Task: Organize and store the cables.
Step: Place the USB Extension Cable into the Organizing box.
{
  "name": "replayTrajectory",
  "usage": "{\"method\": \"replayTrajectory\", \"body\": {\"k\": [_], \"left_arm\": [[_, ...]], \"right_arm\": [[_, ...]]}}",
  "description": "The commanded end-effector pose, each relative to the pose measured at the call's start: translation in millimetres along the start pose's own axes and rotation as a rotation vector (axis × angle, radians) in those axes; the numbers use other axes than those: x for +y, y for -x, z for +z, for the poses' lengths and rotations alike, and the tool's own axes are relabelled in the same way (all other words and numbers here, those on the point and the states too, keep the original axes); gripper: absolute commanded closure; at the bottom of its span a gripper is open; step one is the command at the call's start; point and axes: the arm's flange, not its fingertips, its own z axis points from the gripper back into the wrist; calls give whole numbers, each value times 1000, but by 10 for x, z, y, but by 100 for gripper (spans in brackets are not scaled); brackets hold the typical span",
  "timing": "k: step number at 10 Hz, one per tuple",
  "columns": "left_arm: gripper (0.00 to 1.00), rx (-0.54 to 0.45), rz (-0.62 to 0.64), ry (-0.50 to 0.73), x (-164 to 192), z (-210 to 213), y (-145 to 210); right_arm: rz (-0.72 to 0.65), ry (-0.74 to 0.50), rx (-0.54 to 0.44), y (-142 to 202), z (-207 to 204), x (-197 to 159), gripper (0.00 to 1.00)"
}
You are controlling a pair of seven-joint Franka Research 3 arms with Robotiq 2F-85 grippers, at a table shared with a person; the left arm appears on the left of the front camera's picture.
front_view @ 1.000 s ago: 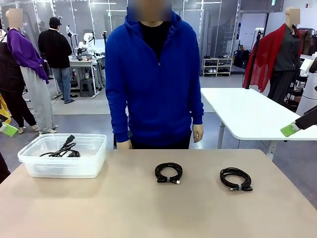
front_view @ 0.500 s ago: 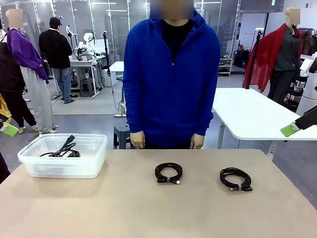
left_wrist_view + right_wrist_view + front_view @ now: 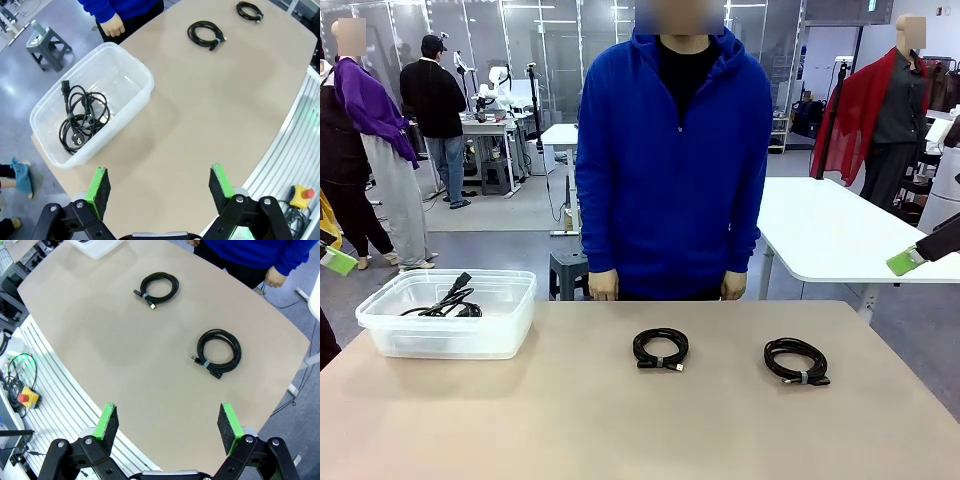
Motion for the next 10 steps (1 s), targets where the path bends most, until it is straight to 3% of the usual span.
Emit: {"method": "replayTrajectory", "body": {"k": [1,6,10], "left_arm": [[0,10,-1,-5,0,-7,1],[0,0,0,0,1,1,1],[0,48,-372,43,-378,-246,-476]], "right_arm": [[-14,-2,1,-13,20,6,0],[-14,-2,1,-13,20,6,0],[-14,-2,1,-13,20,6,0]]}}
